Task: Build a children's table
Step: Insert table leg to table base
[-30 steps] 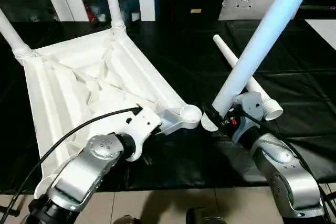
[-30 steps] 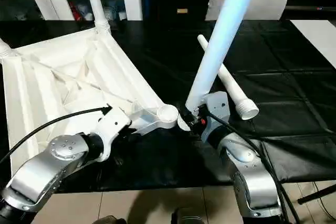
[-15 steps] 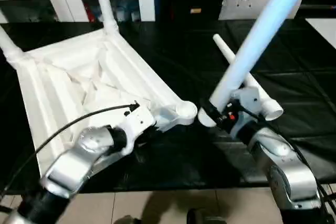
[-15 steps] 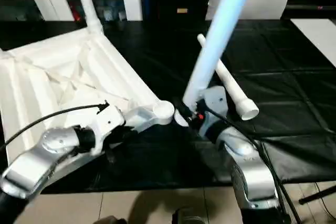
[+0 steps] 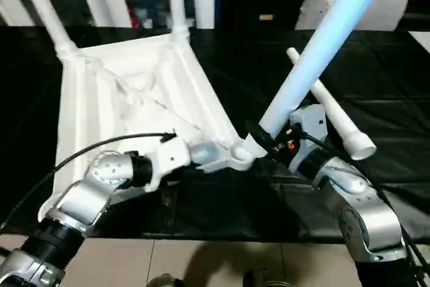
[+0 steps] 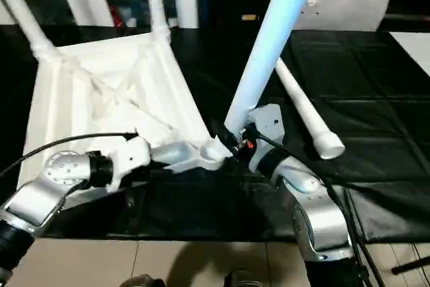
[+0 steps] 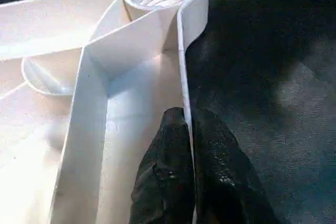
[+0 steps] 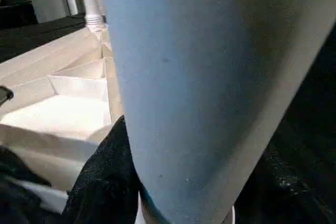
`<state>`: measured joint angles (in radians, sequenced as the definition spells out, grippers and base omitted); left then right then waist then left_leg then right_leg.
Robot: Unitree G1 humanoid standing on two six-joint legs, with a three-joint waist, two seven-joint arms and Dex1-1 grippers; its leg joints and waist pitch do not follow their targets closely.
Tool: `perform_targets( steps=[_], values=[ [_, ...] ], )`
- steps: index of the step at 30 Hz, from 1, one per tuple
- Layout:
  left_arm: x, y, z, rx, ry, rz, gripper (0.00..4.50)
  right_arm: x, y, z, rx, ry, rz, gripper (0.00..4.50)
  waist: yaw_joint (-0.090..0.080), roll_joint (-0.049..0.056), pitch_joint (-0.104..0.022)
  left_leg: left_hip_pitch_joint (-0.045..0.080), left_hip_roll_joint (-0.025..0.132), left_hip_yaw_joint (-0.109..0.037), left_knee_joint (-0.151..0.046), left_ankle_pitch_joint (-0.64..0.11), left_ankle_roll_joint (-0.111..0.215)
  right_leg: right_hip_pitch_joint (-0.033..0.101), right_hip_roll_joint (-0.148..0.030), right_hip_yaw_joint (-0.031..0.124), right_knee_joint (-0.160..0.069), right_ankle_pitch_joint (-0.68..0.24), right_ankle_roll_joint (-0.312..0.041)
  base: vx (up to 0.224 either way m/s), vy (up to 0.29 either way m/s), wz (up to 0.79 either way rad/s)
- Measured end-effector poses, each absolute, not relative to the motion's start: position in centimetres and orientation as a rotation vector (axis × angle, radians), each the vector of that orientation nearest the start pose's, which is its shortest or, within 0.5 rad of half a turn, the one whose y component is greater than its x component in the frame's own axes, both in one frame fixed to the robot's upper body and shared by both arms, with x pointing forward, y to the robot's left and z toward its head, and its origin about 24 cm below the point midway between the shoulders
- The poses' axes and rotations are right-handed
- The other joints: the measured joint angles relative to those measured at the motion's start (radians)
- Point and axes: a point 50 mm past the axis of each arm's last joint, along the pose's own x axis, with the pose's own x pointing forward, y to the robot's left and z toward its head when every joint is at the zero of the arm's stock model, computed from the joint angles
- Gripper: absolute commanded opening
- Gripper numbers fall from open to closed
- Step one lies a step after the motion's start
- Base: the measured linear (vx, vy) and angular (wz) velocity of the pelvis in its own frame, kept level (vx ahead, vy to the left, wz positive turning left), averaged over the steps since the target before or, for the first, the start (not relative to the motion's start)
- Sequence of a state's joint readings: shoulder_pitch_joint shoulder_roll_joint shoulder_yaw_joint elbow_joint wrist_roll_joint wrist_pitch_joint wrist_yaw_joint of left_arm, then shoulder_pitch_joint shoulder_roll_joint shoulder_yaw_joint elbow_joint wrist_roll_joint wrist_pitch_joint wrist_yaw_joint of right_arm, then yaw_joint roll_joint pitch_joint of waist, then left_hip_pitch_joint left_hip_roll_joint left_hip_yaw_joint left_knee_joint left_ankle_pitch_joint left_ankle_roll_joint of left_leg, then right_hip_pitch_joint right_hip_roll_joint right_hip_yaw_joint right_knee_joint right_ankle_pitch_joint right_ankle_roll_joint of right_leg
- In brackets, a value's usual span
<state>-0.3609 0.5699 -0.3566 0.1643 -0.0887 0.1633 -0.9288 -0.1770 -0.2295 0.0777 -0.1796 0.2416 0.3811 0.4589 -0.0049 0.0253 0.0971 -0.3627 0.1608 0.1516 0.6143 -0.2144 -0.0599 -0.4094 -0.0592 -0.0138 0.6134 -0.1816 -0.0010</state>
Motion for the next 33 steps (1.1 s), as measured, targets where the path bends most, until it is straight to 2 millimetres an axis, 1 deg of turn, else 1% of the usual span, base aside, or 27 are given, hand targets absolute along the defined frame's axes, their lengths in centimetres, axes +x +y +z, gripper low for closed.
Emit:
perform_targets(
  steps=[1, 2, 3, 4, 6, 7, 9, 12, 15, 16, 17, 21, 22, 23, 26, 28, 31, 33],
  values=[
    [28.2, 15.6, 6.0, 0.496, 0.349, -1.141, 0.44, 27.2, -13.0, 9.3, -0.005, 0.059, 0.627, 1.89, -0.004, 0.000, 0.000, 0.000, 0.000, 0.000, 0.000, 0.000, 0.000, -0.001, 0.000, 0.000, 0.001, 0.000, 0.000, 0.000, 0.000, 0.00],
    [28.2, 15.8, 6.1, 0.465, 0.356, -1.138, 0.55, 27.2, -12.8, 9.2, -0.004, 0.060, 0.631, 1.89, -0.008, 0.001, 0.000, 0.000, 0.001, 0.001, -0.001, 0.000, 0.000, -0.002, 0.000, 0.000, 0.001, 0.000, 0.000, 0.000, 0.000, 0.00],
    [28.1, 16.0, 6.1, 0.438, 0.351, -1.132, 0.55, 27.2, -12.8, 9.2, -0.003, 0.061, 0.632, 1.89, -0.010, 0.000, 0.000, -0.001, 0.001, 0.002, -0.002, 0.000, 0.000, -0.003, 0.000, 0.000, 0.001, 0.000, 0.000, 0.000, 0.000, 0.00],
    [28.1, 15.7, 6.2, 0.391, 0.329, -1.134, 0.55, 27.1, -12.8, 9.1, -0.002, 0.064, 0.631, 1.89, -0.009, -0.002, -0.001, -0.004, 0.002, 0.001, -0.002, 0.000, -0.001, -0.006, 0.001, -0.001, 0.001, 0.001, -0.001, 0.000, 0.000, 0.00],
    [27.8, 15.3, 6.1, 0.361, 0.314, -1.142, 0.89, 27.1, -12.7, 9.0, 0.008, 0.064, 0.632, 1.89, -0.007, -0.007, -0.001, -0.006, 0.002, 0.001, -0.002, 0.000, -0.001, -0.009, 0.001, -0.001, 0.001, 0.005, -0.007, 0.000, 0.000, 0.00],
    [27.9, 15.2, 6.1, 0.364, 0.310, -1.141, 0.98, 27.1, -12.6, 9.0, 0.008, 0.065, 0.632, 1.89, -0.005, -0.008, -0.001, -0.005, 0.002, 0.001, -0.003, 0.000, -0.001, -0.009, 0.001, -0.002, 0.000, 0.005, -0.007, 0.000, 0.000, 0.00],
    [27.9, 15.1, 6.2, 0.367, 0.316, -1.131, 1.00, 27.1, -12.6, 9.0, 0.009, 0.064, 0.632, 1.89, -0.002, -0.008, -0.002, -0.005, 0.002, 0.002, -0.005, 0.000, 0.000, -0.009, 0.001, -0.002, -0.002, 0.005, -0.007, 0.000, 0.000, 0.00],
    [28.0, 15.0, 6.2, 0.360, 0.326, -1.128, 1.00, 27.1, -12.6, 9.0, 0.012, 0.063, 0.633, 1.89, 0.004, -0.009, -0.002, -0.005, 0.002, 0.003, -0.006, 0.000, 0.000, -0.008, 0.001, -0.002, -0.002, 0.005, -0.007, 0.000, 0.000, 0.00],
    [27.9, 15.0, 6.1, 0.351, 0.341, -1.128, 1.00, 27.1, -12.6, 9.0, 0.012, 0.063, 0.634, 1.89, 0.005, -0.009, -0.002, -0.004, 0.003, 0.003, -0.006, 0.000, -0.001, -0.008, 0.001, -0.001, -0.001, 0.005, -0.007, 0.000, 0.000, 0.00],
    [27.9, 15.0, 6.1, 0.352, 0.344, -1.128, 0.80, 27.1, -12.6, 9.0, 0.011, 0.063, 0.634, 1.89, 0.005, -0.009, -0.002, -0.004, 0.003, 0.003, -0.006, 0.000, -0.001, -0.008, 0.001, -0.002, -0.001, 0.005, -0.007, 0.000, 0.000, 0.00],
    [27.9, 15.0, 6.1, 0.356, 0.346, -1.128, 0.70, 27.1, -12.6, 9.0, 0.011, 0.063, 0.634, 1.89, 0.006, -0.009, -0.002, -0.004, 0.003, 0.003, -0.006, 0.001, -0.001, -0.008, 0.001, -0.002, -0.001, 0.005, -0.007, 0.000, 0.000, 0.00],
    [27.9, 15.0, 6.1, 0.411, 0.356, -1.115, 0.42, 27.1, -12.6, 9.0, 0.011, 0.063, 0.634, 1.89, 0.006, -0.009, -0.002, -0.004, 0.003, 0.003, -0.006, 0.001, -0.001, -0.008, 0.002, -0.002, -0.001, 0.005, -0.007, 0.000, 0.000, 0.00],
    [27.9, 14.9, 6.2, 0.424, 0.355, -1.107, 0.42, 27.1, -12.6, 9.1, 0.010, 0.062, 0.635, 1.89, 0.006, -0.009, -0.002, -0.004, 0.003, 0.003, -0.006, 0.001, -0.002, -0.008, 0.002, -0.002, -0.001, 0.005, -0.007, 0.000, 0.000, 0.00],
    [28.1, 14.9, 6.2, 0.434, 0.355, -1.098, 0.26, 27.2, -12.5, 9.2, 0.009, 0.059, 0.636, 1.89, 0.007, -0.010, -0.002, -0.004, 0.003, 0.003, -0.006, 0.002, -0.003, -0.008, 0.002, -0.002, 0.000, 0.005, -0.007, 0.000, 0.000, 0.00],
    [28.2, 14.8, 6.3, 0.452, 0.357, -1.098, 0.08, 27.4, -12.4, 9.5, 0.004, 0.047, 0.644, 1.89, 0.007, -0.010, -0.003, -0.004, 0.004, 0.003, -0.006, 0.003, -0.003, -0.008, 0.002, -0.002, 0.000, 0.006, -0.007, 0.000, 0.000, 0.00],
    [28.3, 14.8, 6.3, 0.457, 0.356, -1.097, 0.00, 27.7, -12.2, 9.7, -0.006, 0.047, 0.665, 1.89, 0.006, -0.011, -0.003, -0.004, 0.004, 0.003, -0.006, 0.005, -0.002, -0.008, 0.002, -0.002, 0.000, 0.006, -0.007, 0.000, 0.000, 0.00],
    [28.5, 14.9, 6.3, 0.482, 0.355, -1.107, 0.00, 28.4, -11.2, 9.9, -0.020, 0.072, 0.753, 1.89, 0.001, -0.014, -0.004, -0.004, 0.004, 0.003, -0.005, 0.007, -0.002, -0.008, 0.002, -0.002, 0.000, 0.008, -0.009, 0.000, 0.000, 0.00],
    [28.5, 14.9, 6.3, 0.492, 0.346, -1.124, 0.00, 28.7, -10.8, 10.0, -0.035, 0.090, 0.801, 1.89, 0.003, -0.018, -0.006, -0.004, 0.004, 0.003, -0.006, 0.007, -0.002, -0.008, 0.002, -0.002, 0.000, 0.009, -0.010, 0.000, 0.000, 0.00]
  ],
)
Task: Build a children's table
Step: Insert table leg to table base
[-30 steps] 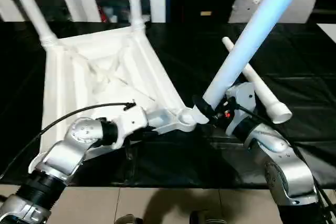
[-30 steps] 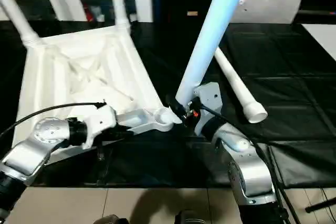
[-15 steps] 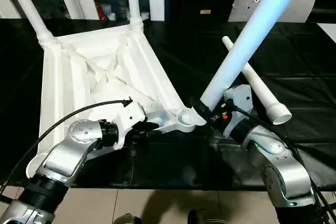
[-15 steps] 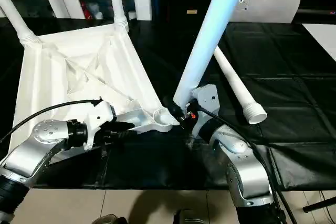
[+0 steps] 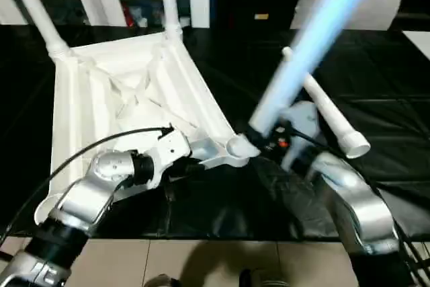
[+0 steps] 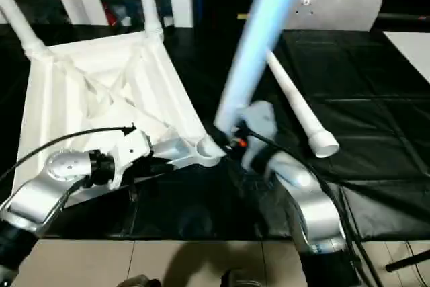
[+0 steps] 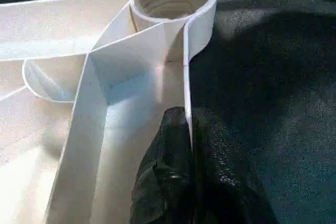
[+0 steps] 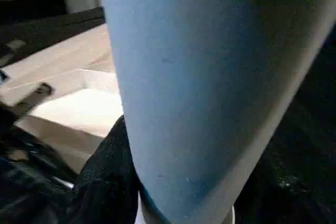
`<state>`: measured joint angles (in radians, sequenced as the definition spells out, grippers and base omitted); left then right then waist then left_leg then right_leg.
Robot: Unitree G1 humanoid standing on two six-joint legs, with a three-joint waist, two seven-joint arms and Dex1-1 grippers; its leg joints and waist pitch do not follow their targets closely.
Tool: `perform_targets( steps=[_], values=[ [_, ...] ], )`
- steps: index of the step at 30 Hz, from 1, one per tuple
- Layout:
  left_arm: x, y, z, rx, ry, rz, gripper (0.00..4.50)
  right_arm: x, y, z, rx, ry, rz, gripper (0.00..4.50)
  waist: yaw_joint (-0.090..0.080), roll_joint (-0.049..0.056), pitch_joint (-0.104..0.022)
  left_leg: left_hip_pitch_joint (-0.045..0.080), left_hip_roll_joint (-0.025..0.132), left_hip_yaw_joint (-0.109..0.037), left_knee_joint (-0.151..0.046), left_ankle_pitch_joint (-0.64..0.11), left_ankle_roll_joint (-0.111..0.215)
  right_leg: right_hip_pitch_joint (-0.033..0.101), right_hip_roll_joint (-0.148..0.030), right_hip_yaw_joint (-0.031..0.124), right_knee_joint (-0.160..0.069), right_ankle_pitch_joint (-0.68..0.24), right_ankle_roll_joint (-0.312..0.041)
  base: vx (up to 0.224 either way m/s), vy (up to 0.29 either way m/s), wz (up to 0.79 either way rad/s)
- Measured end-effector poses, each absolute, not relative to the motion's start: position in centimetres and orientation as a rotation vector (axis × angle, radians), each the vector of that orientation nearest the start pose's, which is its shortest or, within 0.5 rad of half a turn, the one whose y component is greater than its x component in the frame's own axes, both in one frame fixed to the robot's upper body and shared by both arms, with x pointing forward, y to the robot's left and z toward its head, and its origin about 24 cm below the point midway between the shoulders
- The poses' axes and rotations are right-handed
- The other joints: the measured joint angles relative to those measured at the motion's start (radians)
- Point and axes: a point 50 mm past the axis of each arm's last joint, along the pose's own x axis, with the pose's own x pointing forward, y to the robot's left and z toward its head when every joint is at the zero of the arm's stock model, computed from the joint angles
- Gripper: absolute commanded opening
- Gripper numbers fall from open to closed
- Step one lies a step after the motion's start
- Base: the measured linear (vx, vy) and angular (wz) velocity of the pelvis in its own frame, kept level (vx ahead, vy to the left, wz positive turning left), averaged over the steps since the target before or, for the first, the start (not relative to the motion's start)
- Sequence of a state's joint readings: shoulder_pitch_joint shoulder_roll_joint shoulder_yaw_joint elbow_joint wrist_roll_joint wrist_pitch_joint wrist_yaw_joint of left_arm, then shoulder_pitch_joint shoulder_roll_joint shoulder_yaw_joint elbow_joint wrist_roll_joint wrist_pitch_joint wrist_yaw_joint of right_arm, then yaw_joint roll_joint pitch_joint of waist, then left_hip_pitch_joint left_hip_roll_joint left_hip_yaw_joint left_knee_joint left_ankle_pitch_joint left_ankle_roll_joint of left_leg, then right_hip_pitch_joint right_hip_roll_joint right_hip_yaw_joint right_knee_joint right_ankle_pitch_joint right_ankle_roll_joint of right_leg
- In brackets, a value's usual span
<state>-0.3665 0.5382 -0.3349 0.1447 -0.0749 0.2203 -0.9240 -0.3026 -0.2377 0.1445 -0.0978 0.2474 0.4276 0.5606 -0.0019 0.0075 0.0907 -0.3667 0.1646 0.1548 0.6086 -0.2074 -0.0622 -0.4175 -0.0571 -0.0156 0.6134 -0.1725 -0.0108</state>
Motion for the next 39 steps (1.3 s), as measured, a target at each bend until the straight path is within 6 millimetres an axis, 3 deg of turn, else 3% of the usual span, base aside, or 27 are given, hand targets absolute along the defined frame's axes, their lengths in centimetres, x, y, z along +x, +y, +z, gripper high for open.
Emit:
perform_targets(
  steps=[7, 14, 25, 30, 39],
  values=[
    [28.8, 15.1, 6.3, 0.573, 0.303, -1.249, 0.00, 30.4, -10.6, 9.9, -0.122, 0.186, 0.920, 1.89, 0.012, -0.018, -0.007, 0.001, 0.000, 0.000, -0.002, 0.000, 0.000, -0.001, 0.000, -0.001, -0.001, 0.000, 0.000, 0.000, 0.000, 0.00],
    [29.2, 15.4, 6.5, 0.613, 0.293, -1.331, 0.00, 30.4, -11.0, 10.1, -0.141, 0.219, 0.984, 1.89, 0.029, -0.029, -0.007, 0.002, 0.001, 0.001, -0.001, 0.000, 0.000, 0.000, -0.001, -0.001, -0.002, 0.000, 0.000, 0.000, 0.000, 0.00],
    [29.9, 15.2, 6.5, 0.602, 0.288, -1.365, 0.00, 29.0, -11.3, 10.1, -0.102, 0.256, 1.023, 1.89, 0.039, -0.029, -0.006, 0.003, 0.003, 0.003, -0.002, 0.002, -0.002, 0.001, -0.001, -0.001, -0.002, 0.000, 0.000, 0.000, 0.000, 0.00],
    [29.9, 15.8, 6.6, 0.500, 0.364, -1.368, 0.00, 28.6, -11.5, 10.0, -0.079, 0.260, 1.019, 1.89, 0.030, -0.028, -0.005, 0.003, 0.006, 0.008, -0.003, 0.002, -0.002, -0.001, -0.001, -0.001, -0.002, -0.001, 0.002, 0.000, 0.000, 0.00],
    [29.6, 16.1, 6.7, 0.459, 0.394, -1.401, 0.00, 29.0, -10.9, 9.8, -0.090, 0.257, 1.024, 1.88, 0.032, -0.027, -0.004, 0.004, 0.007, 0.011, -0.010, 0.002, -0.002, -0.003, 0.000, -0.001, -0.004, -0.002, 0.001, 0.000, 0.000, 0.00]
  ],
)
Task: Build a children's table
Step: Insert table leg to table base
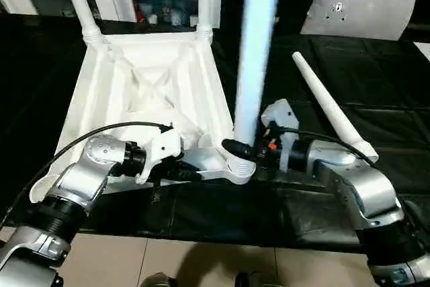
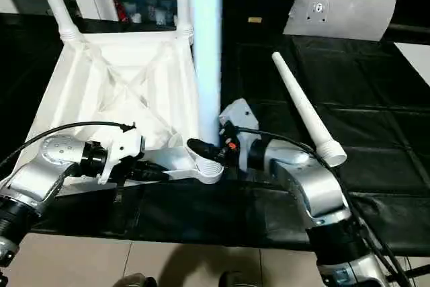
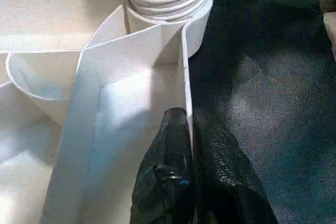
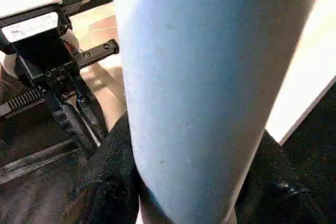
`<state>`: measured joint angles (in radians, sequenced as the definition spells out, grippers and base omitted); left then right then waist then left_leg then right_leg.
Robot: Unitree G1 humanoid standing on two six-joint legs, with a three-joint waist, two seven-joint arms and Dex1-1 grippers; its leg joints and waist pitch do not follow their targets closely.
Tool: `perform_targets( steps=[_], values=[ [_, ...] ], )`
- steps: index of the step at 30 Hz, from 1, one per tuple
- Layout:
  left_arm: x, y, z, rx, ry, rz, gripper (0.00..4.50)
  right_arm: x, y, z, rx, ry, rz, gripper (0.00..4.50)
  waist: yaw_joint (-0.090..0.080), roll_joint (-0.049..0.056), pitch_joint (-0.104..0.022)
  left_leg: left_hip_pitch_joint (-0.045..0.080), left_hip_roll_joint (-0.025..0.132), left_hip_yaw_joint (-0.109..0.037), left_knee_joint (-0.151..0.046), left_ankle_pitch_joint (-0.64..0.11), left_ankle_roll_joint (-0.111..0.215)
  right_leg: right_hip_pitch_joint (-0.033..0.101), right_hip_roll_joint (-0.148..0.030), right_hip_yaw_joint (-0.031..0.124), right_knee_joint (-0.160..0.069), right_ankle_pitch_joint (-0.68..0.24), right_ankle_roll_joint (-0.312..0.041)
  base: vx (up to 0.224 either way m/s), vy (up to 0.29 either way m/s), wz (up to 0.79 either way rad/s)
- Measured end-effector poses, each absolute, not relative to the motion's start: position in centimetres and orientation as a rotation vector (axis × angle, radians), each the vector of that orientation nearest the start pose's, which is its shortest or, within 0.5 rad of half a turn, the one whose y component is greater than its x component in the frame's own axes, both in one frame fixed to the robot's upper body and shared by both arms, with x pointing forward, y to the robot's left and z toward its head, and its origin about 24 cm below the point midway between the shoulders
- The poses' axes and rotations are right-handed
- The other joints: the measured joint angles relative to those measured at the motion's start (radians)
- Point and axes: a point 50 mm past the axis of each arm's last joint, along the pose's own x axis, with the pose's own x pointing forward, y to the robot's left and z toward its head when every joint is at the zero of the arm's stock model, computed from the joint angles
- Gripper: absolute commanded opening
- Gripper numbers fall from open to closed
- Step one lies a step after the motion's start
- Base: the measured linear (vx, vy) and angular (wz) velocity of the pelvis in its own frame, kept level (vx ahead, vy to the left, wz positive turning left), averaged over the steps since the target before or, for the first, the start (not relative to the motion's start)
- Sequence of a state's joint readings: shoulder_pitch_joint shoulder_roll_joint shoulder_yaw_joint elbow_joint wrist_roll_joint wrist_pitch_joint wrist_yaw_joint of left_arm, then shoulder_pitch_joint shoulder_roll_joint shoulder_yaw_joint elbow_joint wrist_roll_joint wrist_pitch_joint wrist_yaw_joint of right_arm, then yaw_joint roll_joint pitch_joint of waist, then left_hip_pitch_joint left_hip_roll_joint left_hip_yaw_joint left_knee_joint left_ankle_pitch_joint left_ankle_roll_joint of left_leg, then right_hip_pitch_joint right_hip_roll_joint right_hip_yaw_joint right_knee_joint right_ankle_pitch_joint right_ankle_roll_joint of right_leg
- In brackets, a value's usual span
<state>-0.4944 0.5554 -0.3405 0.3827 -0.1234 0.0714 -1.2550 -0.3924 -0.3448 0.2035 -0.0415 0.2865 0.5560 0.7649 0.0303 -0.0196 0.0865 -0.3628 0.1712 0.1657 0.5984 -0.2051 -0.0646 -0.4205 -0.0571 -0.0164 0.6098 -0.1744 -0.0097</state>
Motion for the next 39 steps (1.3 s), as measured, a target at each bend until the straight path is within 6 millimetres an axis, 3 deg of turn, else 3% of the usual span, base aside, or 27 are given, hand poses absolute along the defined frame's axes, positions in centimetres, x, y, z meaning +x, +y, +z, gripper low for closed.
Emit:
perform_targets(
  steps=[9, 18, 39],
  values=[
    [29.6, 16.0, 6.8, 0.494, 0.387, -1.393, 0.00, 28.8, -11.4, 9.2, 0.004, 0.248, 0.982, 1.88, 0.002, -0.004, 0.005, 0.005, 0.000, 0.001, -0.001, 0.000, 0.000, 0.003, 0.000, 0.001, 0.000, -0.001, 0.002, 0.000, 0.000, 0.00],
    [29.5, 15.7, 6.8, 0.493, 0.368, -1.381, 0.00, 27.9, -12.3, 7.4, 0.229, 0.184, 0.876, 1.88, 0.007, 0.004, 0.010, 0.005, 0.001, 0.003, -0.002, 0.000, 0.000, 0.004, -0.001, 0.001, -0.002, -0.003, 0.005, 0.000, 0.000, 0.00],
    [29.3, 15.4, 6.6, 0.489, 0.356, -1.374, 0.00, 26.7, -12.6, 6.8, 0.074, 0.071, 0.899, 1.88, 0.004, 0.010, 0.011, 0.007, 0.001, 0.006, -0.010, 0.000, 0.000, 0.009, -0.001, 0.002, -0.015, -0.006, 0.009, 0.000, 0.000, 0.00]
  ],
)
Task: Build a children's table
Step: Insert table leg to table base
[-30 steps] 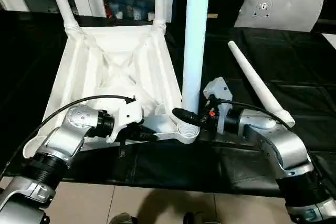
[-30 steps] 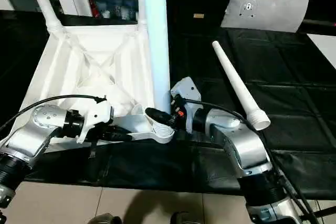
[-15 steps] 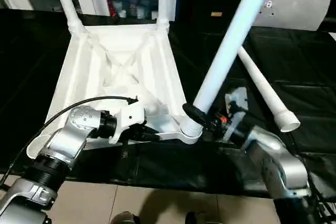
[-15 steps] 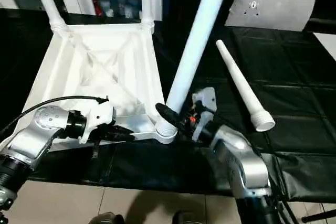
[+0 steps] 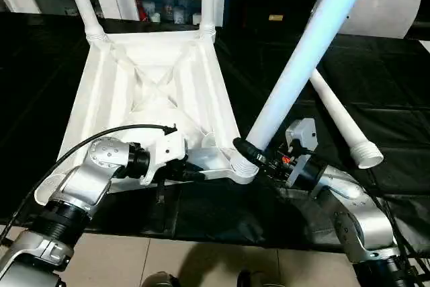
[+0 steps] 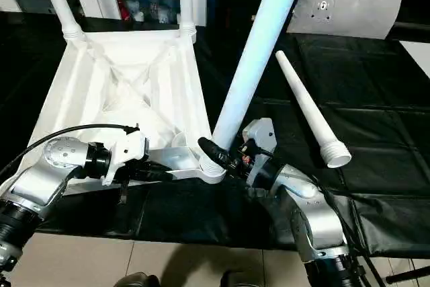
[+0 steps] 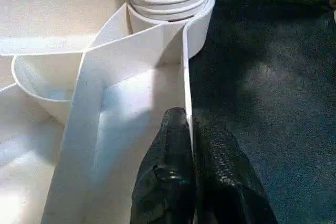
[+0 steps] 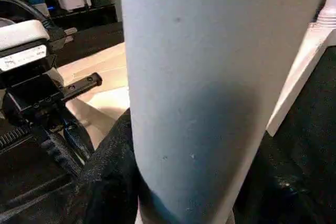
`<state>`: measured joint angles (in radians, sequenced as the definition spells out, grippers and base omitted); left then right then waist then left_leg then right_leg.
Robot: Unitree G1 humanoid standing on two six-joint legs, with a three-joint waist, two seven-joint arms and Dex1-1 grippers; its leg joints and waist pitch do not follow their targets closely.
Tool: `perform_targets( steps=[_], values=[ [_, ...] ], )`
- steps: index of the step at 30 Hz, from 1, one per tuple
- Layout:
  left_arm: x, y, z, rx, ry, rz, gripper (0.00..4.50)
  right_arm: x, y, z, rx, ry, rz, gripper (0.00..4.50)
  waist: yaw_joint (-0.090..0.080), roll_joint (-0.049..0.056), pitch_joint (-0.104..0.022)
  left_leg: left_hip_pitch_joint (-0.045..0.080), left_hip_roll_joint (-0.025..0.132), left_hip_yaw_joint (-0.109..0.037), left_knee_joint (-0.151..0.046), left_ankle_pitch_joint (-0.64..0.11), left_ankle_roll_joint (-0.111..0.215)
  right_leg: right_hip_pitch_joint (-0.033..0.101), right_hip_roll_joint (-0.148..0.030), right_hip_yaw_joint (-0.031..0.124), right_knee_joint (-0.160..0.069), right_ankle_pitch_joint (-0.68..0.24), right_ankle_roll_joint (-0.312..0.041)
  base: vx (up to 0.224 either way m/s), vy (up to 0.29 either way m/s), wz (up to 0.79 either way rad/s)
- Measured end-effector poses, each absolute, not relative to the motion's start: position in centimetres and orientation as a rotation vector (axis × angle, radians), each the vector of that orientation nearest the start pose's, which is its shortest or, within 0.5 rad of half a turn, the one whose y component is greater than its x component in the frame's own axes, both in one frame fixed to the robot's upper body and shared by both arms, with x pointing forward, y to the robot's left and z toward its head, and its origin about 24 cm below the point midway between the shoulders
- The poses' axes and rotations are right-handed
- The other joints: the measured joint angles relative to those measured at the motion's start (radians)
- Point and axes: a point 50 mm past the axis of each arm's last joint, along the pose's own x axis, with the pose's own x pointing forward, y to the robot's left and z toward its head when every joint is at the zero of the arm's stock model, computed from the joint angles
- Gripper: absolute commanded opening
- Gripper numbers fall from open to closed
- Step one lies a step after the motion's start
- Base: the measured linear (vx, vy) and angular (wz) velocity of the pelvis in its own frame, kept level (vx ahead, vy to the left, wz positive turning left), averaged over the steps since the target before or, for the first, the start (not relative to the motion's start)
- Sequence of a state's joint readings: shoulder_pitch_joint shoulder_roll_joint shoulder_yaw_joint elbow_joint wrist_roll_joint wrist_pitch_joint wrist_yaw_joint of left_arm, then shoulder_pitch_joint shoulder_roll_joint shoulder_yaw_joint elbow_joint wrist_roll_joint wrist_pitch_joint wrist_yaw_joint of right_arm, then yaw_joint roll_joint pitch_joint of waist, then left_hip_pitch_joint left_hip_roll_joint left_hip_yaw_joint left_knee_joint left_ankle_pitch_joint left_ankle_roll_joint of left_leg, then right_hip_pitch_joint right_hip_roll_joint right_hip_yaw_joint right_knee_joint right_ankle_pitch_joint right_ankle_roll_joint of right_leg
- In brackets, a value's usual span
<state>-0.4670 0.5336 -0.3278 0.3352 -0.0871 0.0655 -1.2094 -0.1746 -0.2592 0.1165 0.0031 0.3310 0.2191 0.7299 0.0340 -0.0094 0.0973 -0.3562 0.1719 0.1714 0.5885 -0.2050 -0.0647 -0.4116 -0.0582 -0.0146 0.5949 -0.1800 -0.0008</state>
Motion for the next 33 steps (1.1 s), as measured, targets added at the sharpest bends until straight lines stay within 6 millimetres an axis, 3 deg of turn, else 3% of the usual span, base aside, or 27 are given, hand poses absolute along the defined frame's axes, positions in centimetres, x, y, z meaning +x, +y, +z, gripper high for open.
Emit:
perform_targets(
  steps=[8, 15, 19, 27, 33],
  values=[
    [29.3, 15.4, 6.7, 0.510, 0.351, -1.371, 0.00, 27.2, -12.2, 7.7, -0.148, 0.086, 1.037, 1.88, -0.001, -0.001, 0.000, 0.003, 0.000, 0.000, -0.002, 0.000, 0.000, 0.002, 0.000, 0.000, -0.001, -0.001, 0.001, 0.000, 0.000, 0.00],
    [29.6, 15.5, 6.9, 0.516, 0.356, -1.394, 0.00, 27.8, -12.3, 8.0, -0.167, 0.100, 1.112, 1.88, -0.003, -0.001, 0.007, 0.005, -0.001, 0.000, -0.011, 0.000, 0.000, 0.002, 0.000, 0.000, -0.007, -0.001, 0.002, 0.000, 0.000, 0.00],
    [30.1, 15.5, 7.1, 0.512, 0.372, -1.425, 0.00, 27.9, -12.5, 8.1, -0.163, 0.108, 1.160, 1.88, -0.001, -0.004, 0.008, 0.005, -0.001, 0.003, -0.026, 0.000, 0.000, 0.003, 0.001, 0.000, -0.018, -0.001, 0.001, 0.000, 0.000, 0.00],
    [30.7, 16.3, 7.8, 0.559, 0.379, -1.430, 0.00, 28.1, -12.0, 8.2, -0.139, 0.101, 1.193, 1.88, -0.006, -0.009, 0.007, 0.006, 0.000, 0.003, -0.034, 0.004, -0.006, 0.004, 0.002, -0.001, -0.017, -0.001, 0.001, 0.000, 0.000, 0.00],
    [30.1, 17.5, 7.8, 0.544, 0.368, -1.289, 0.00, 29.0, -10.2, 7.8, -0.089, 0.057, 1.079, 1.88, -0.042, -0.015, 0.008, 0.006, 0.000, 0.004, -0.033, 0.005, -0.007, 0.002, 0.002, -0.001, -0.018, -0.002, 0.001, 0.000, 0.000, 0.00]
  ],
)
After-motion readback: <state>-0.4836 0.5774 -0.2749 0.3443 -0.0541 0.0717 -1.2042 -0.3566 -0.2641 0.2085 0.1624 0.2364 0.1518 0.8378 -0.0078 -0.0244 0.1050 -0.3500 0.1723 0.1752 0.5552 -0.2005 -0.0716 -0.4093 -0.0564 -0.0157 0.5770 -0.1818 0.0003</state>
